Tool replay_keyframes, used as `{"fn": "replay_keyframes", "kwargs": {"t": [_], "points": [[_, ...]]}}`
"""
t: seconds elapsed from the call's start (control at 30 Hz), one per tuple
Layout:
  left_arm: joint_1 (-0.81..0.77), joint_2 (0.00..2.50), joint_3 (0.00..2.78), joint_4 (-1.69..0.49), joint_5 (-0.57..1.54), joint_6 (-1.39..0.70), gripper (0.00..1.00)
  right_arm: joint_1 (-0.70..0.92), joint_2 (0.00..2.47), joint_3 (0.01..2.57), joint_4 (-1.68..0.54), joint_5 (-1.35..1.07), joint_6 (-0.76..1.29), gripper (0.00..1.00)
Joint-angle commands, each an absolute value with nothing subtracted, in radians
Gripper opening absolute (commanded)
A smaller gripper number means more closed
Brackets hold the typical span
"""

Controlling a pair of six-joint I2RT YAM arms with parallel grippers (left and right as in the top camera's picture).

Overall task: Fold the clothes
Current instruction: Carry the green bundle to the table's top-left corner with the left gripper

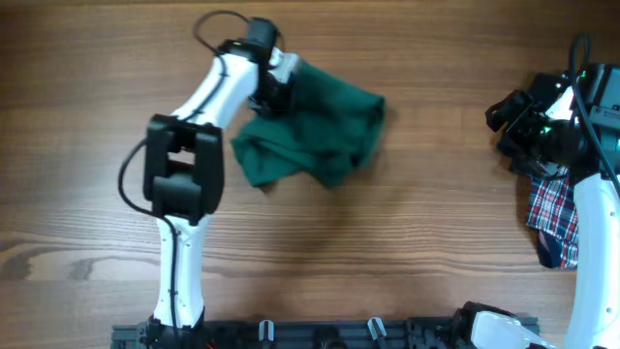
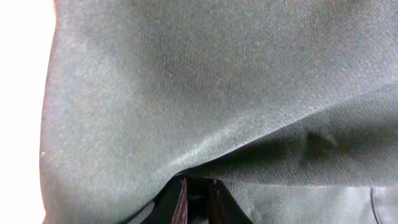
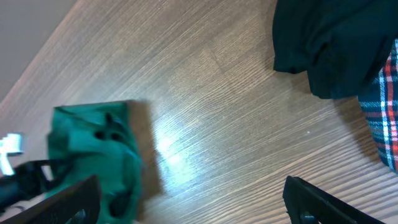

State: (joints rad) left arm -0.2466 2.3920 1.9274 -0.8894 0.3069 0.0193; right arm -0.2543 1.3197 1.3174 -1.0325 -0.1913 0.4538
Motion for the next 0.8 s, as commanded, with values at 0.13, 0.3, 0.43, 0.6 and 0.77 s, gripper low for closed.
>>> {"fn": "replay_keyframes", "kwargs": {"t": [0.13,0.3,0.43,0.6,0.77], "points": [[0.033,2.458,1.917,-0.780,0.116,0.010,0.12,-0.257,1.307,1.336,-1.048,-0.208,0.418,0.94],[0.201,2.458,1.917,-0.676,0.115,0.017,0.11,-0.257,1.307,1.336,-1.059,-0.208,0.418,0.94],[0.295,2.458,1.917,-0.599,0.118,0.056,0.11,-0.257,1.307,1.336,-1.067,-0.208,0.418,0.94],[0.356,2.458,1.917,-0.509,0.114,0.128,0.10,-0.257,1.307,1.336,-1.092,-0.207,0.419,0.94],[0.364,2.458,1.919,-0.383,0.110,0.203,0.13,-0.257,1.307,1.336,-1.106,-0.207,0.419,0.94]]}}
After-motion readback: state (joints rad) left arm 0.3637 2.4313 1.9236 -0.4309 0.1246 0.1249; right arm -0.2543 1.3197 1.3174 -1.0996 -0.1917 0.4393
